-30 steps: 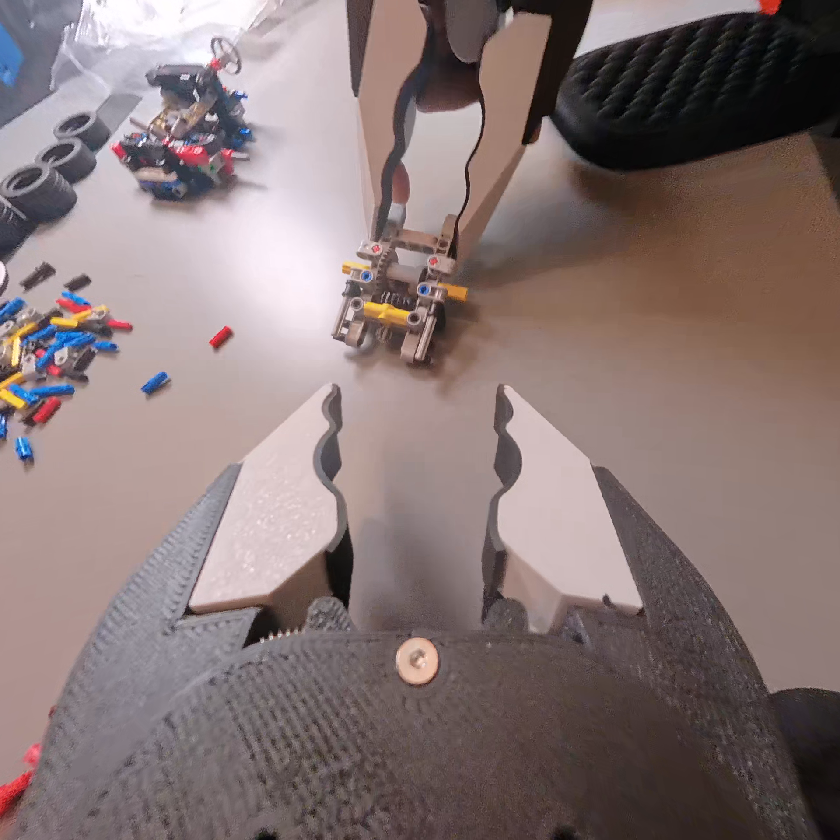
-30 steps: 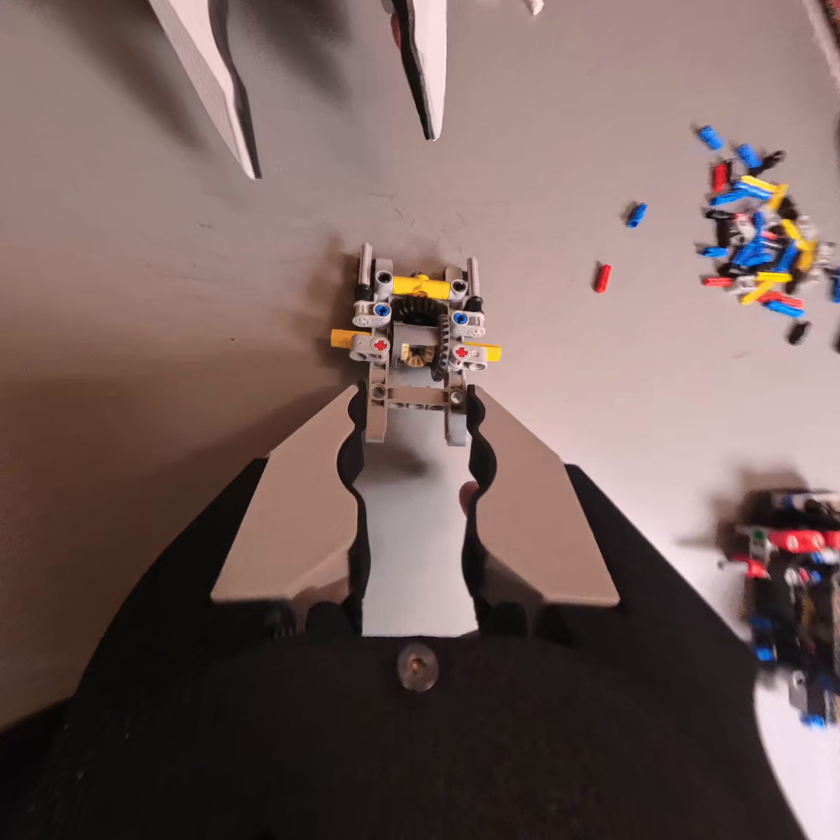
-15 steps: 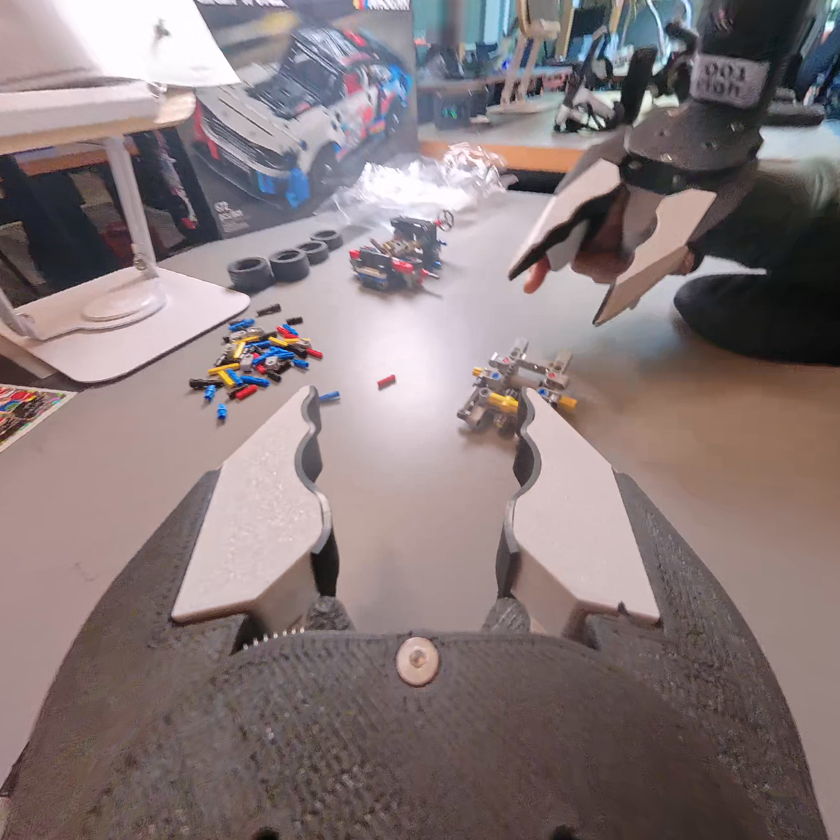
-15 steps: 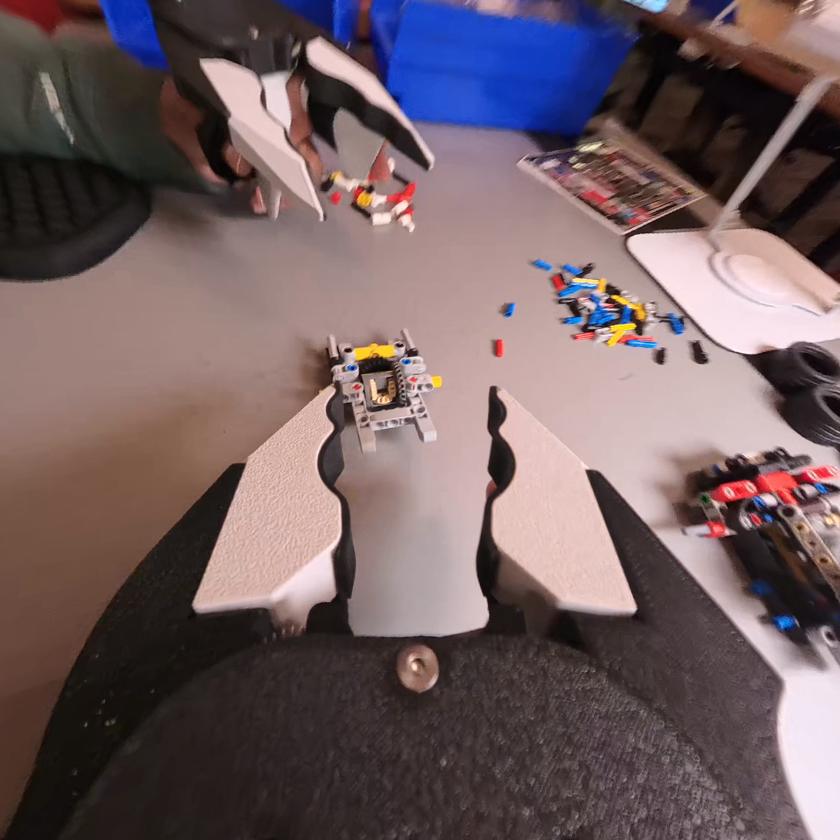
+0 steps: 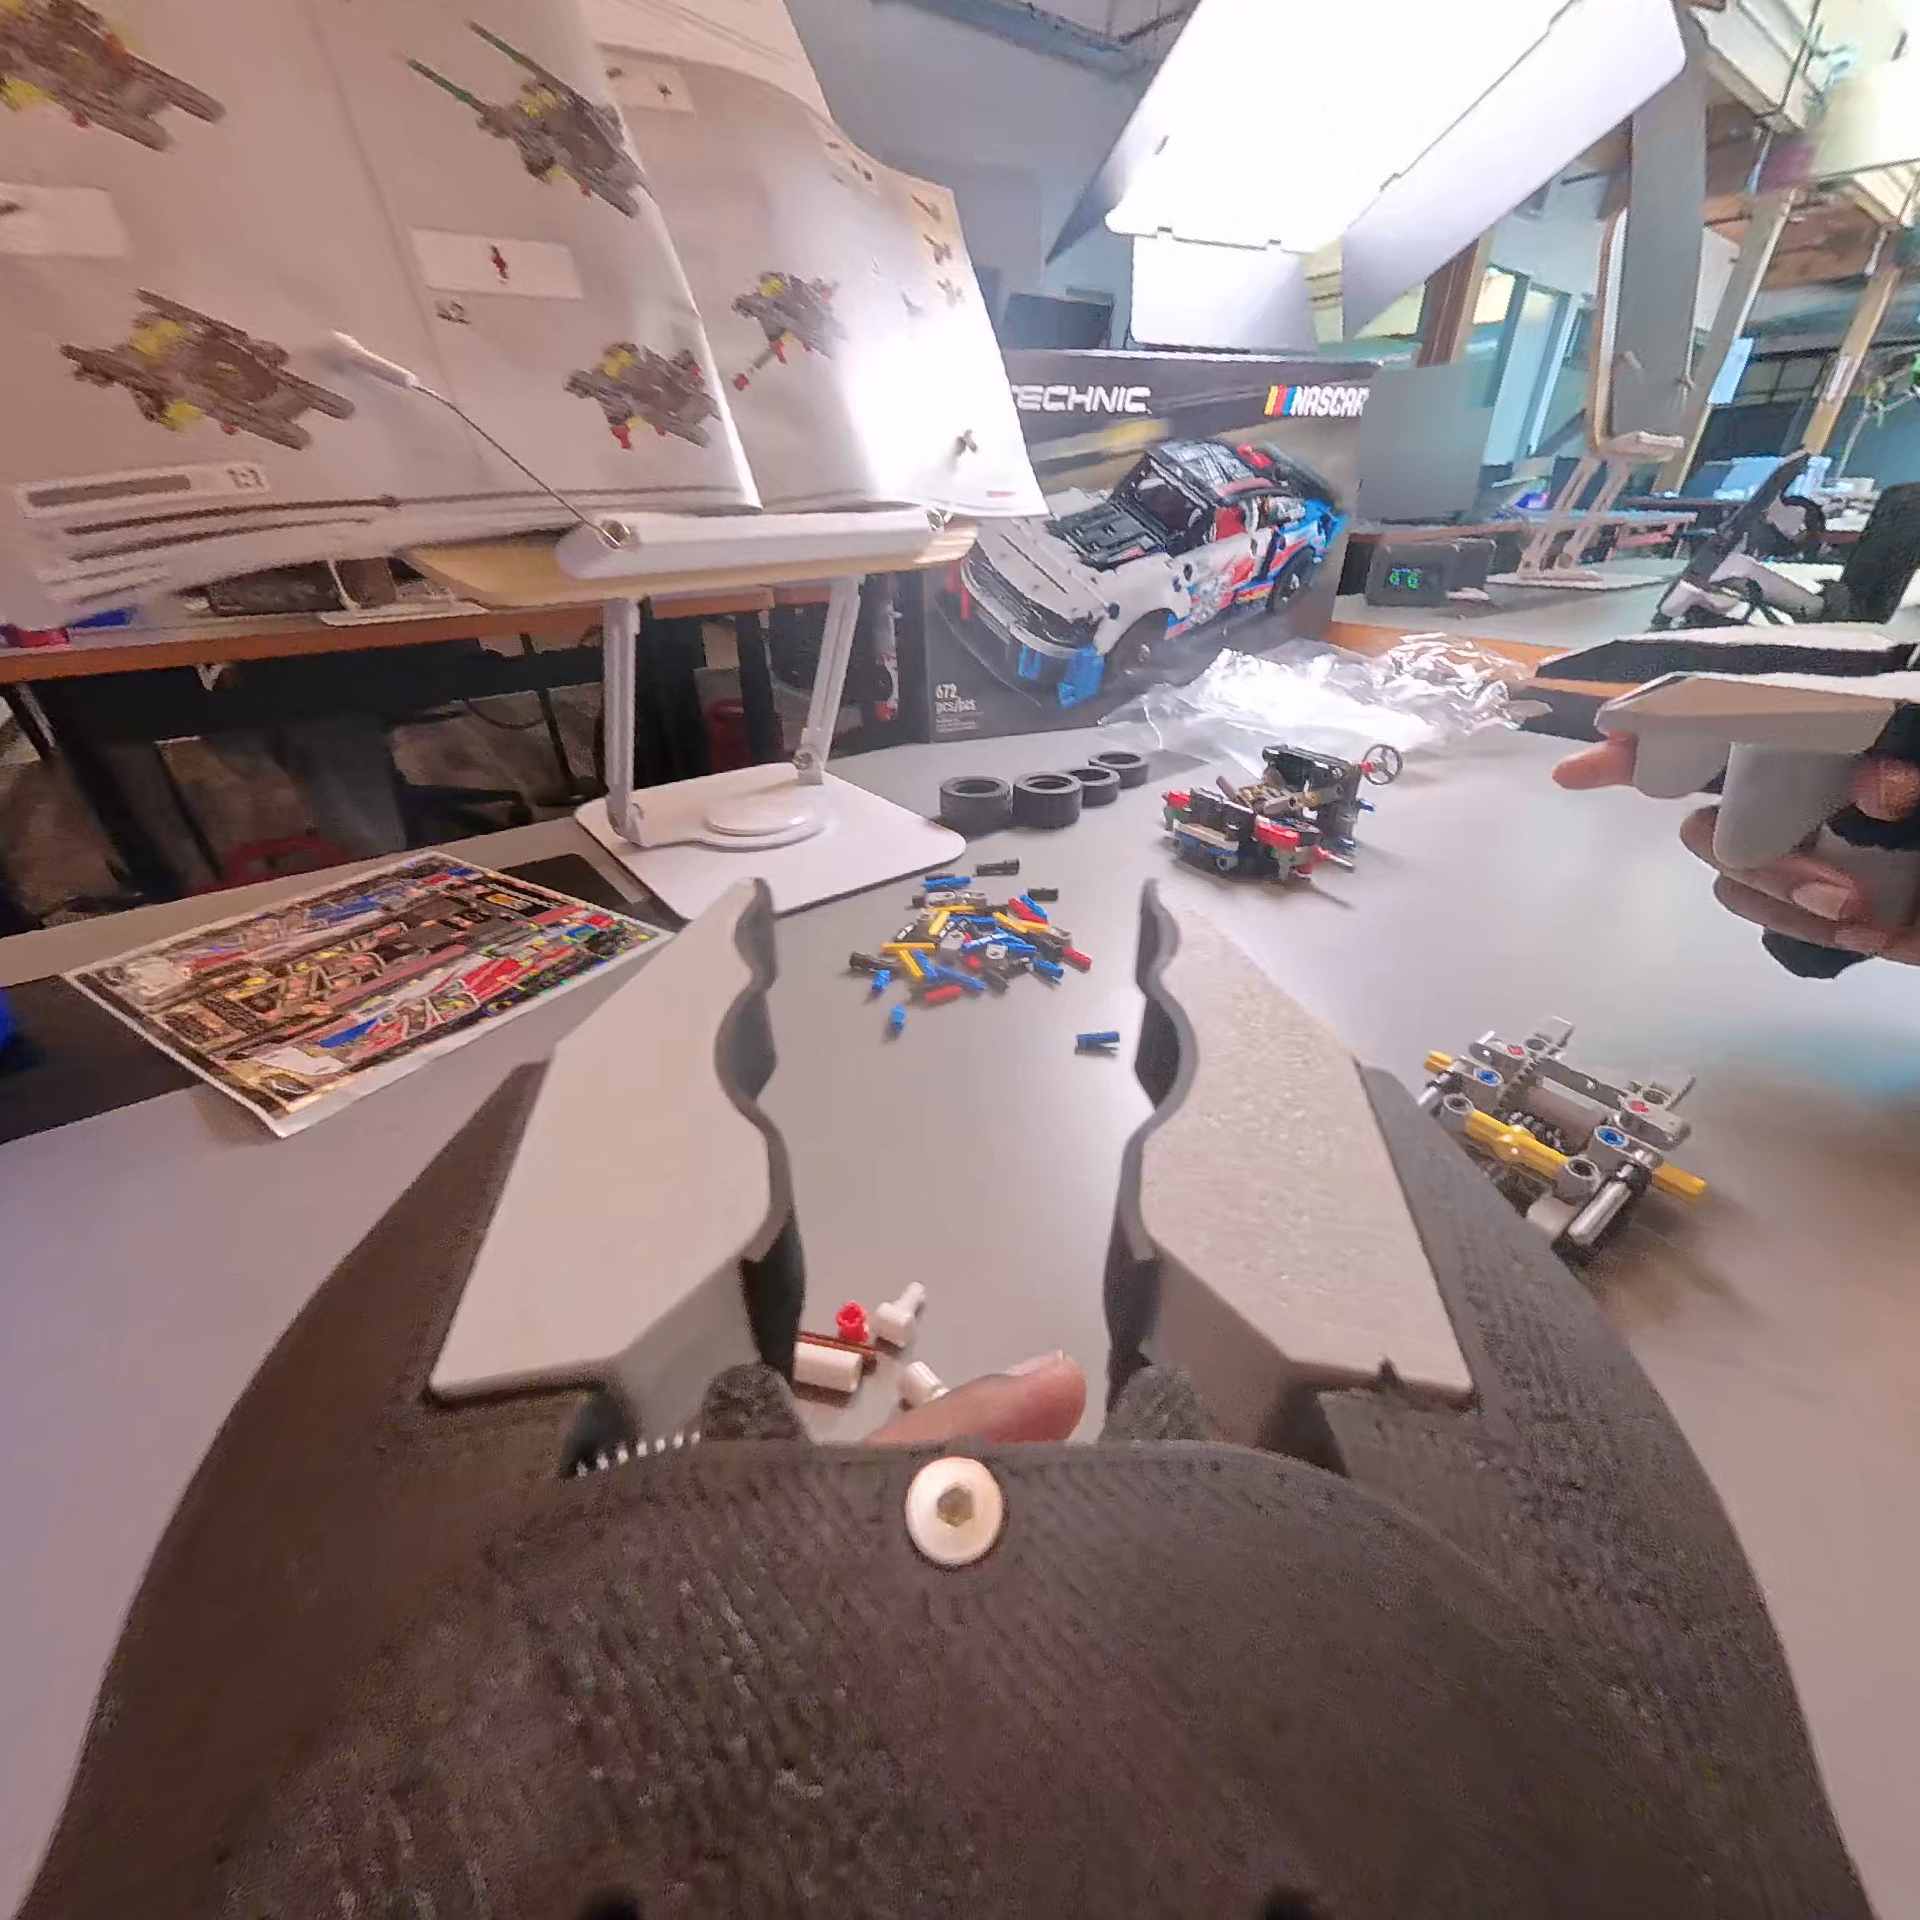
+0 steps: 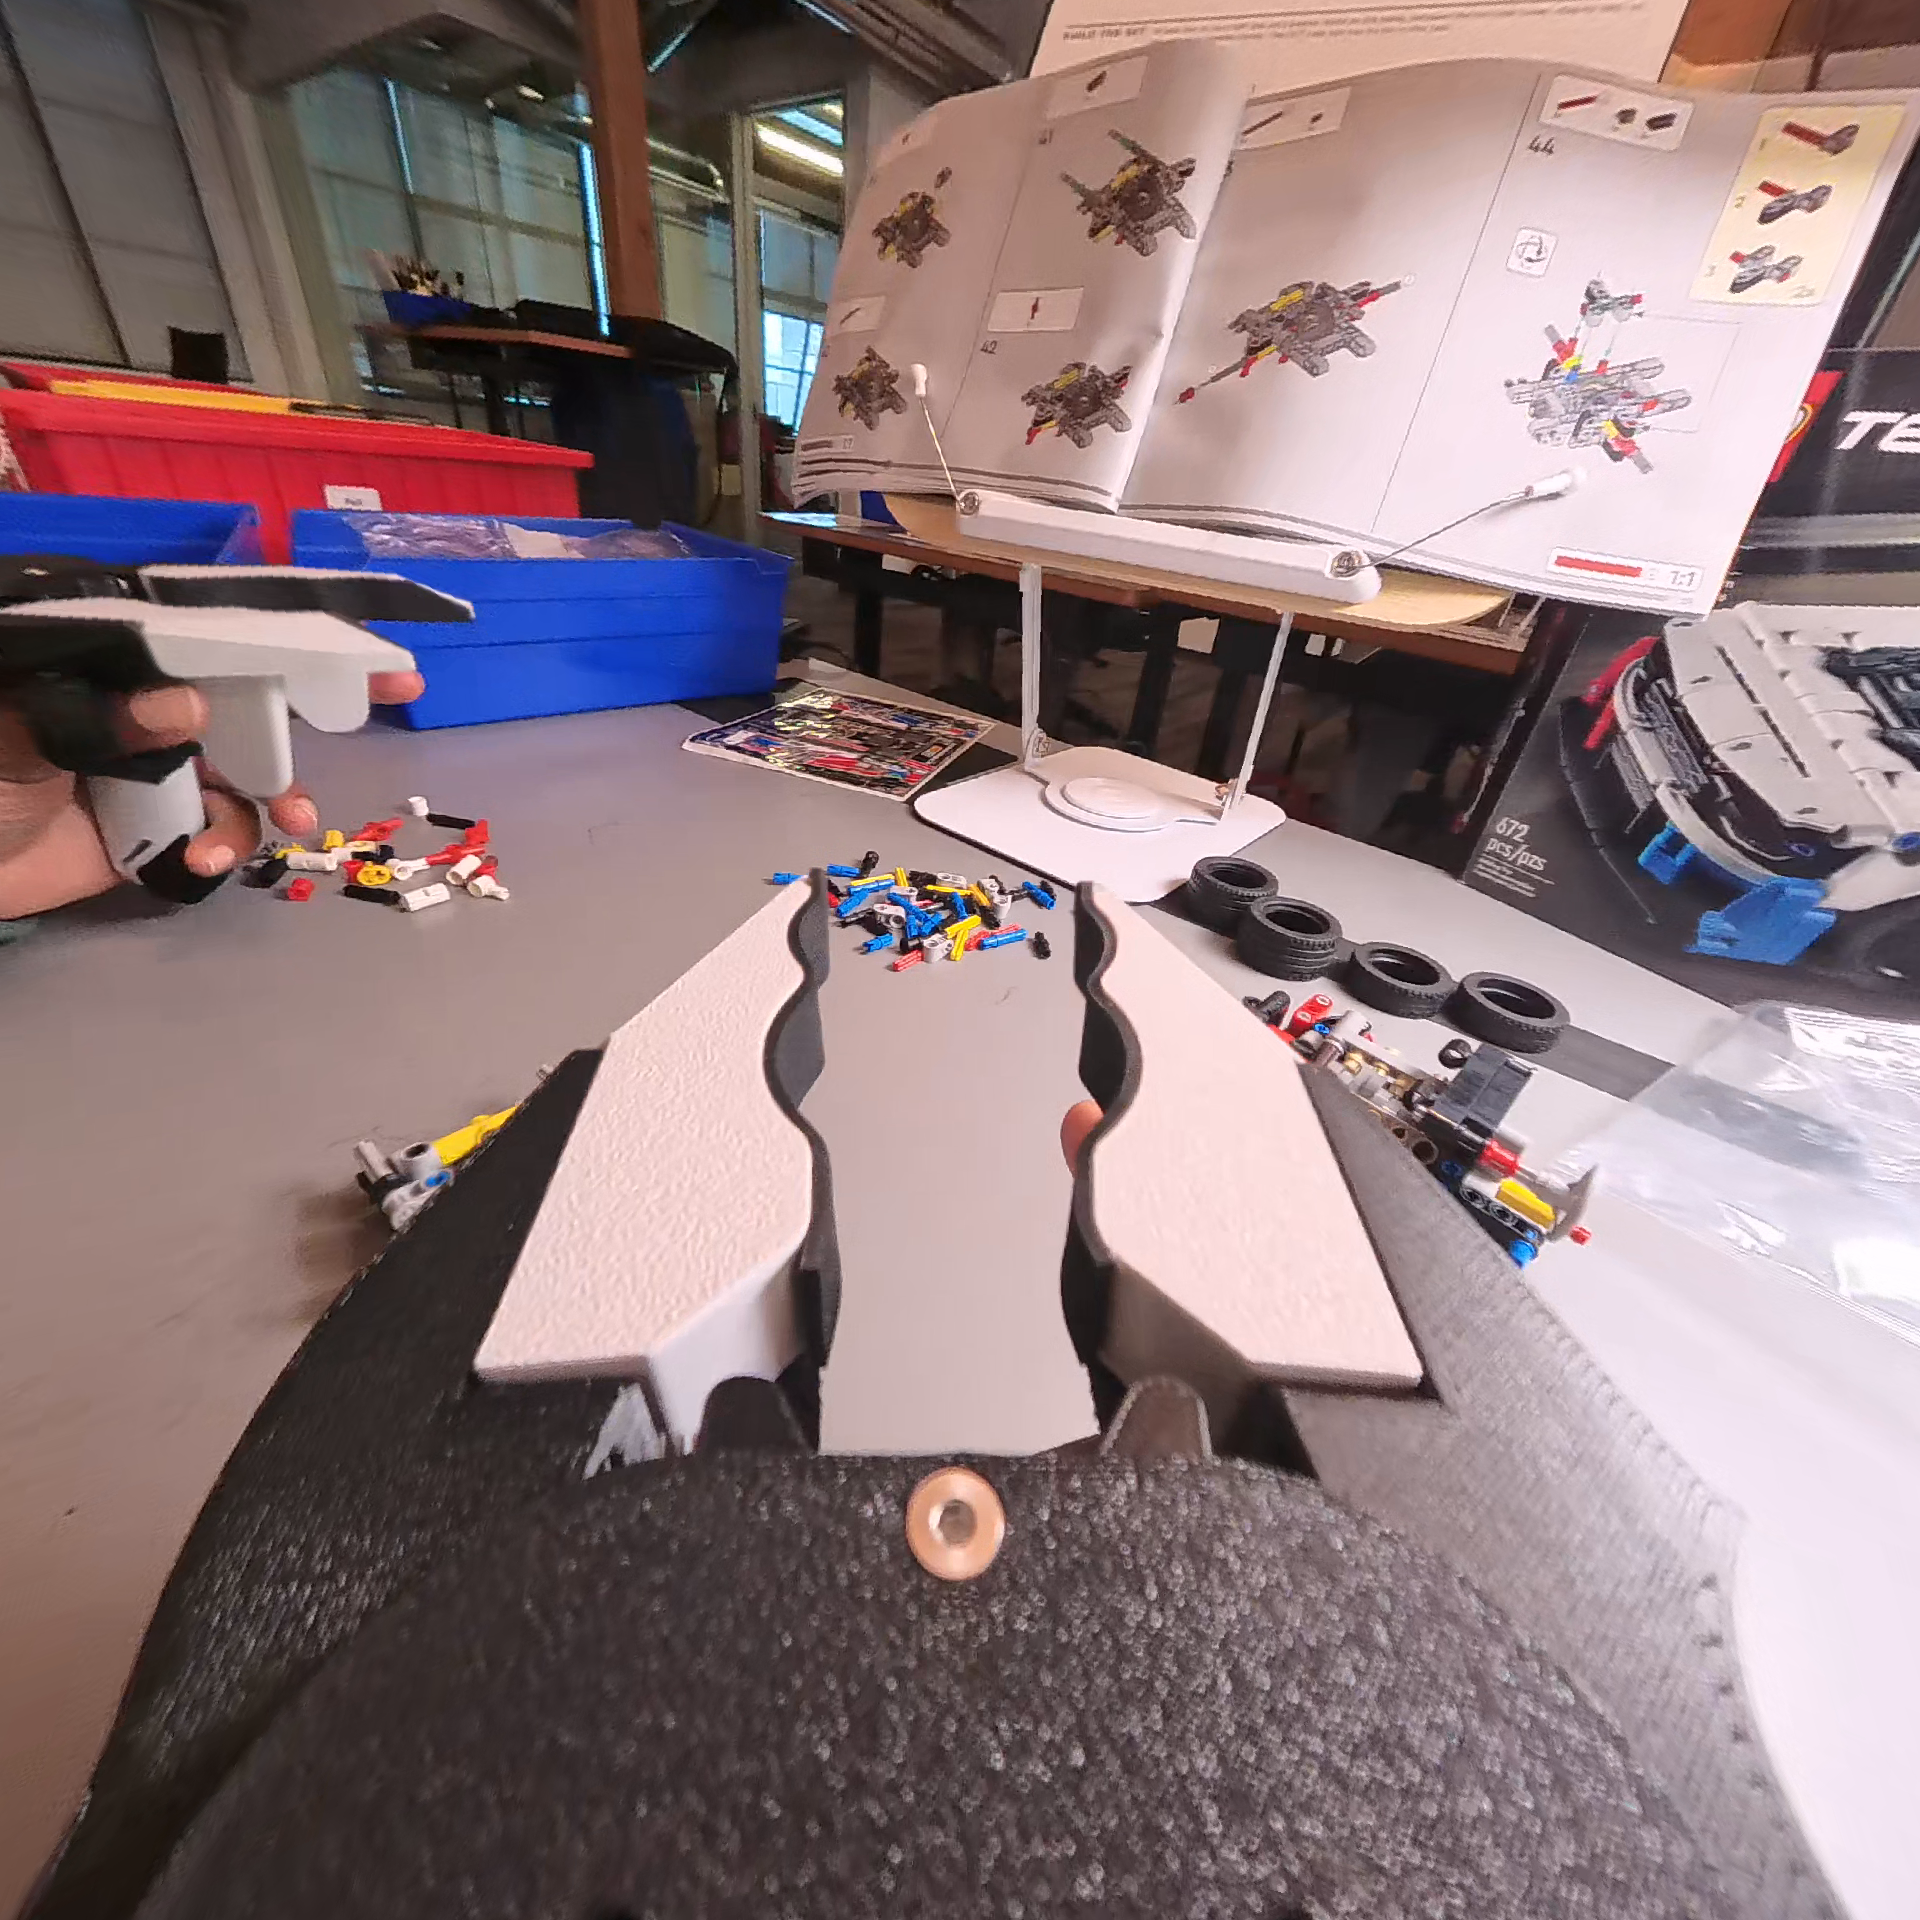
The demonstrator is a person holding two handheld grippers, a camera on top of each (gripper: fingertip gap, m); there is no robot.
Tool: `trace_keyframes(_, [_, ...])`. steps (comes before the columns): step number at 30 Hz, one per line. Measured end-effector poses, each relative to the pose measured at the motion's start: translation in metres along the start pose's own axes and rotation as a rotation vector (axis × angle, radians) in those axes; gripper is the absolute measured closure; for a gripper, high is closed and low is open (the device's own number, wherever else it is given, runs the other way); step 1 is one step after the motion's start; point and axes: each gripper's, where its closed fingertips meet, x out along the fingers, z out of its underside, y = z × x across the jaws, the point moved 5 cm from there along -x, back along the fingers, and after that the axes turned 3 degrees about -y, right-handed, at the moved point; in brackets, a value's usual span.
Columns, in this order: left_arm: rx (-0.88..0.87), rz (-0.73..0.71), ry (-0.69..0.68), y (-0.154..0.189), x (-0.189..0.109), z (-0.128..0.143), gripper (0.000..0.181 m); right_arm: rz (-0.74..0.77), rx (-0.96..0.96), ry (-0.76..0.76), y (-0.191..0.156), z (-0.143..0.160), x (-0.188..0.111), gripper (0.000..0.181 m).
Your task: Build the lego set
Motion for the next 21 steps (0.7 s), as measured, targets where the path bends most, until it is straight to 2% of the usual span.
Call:
trace_keyframes(3, [0.012,-0.006,0.023,-0.007,-0.002,-0.003,0.149,0.008,0.006,-0.002,0.003,0.0,0.0,0.147])
trace_keyframes(7, [0.02,-0.021,0.0,-0.01,0.0,0.001,0.168,-0.003,0.021,0.012,0.003,-0.001,0.0,0.167])
trace_keyframes(8, [0.02,-0.03,-0.016,-0.011,0.001,0.003,0.179,-0.005,0.022,0.008,0.003,0.0,0.0,0.169])
trace_keyframes(15, [0.06,-0.074,-0.025,-0.016,0.006,0.0,0.181,0.001,0.076,-0.003,0.006,0.004,0.002,0.178])
trace_keyframes(21, [0.127,-0.116,0.022,-0.036,0.031,-0.038,0.181,0.017,0.071,0.011,0.008,0.002,0.001,0.181])
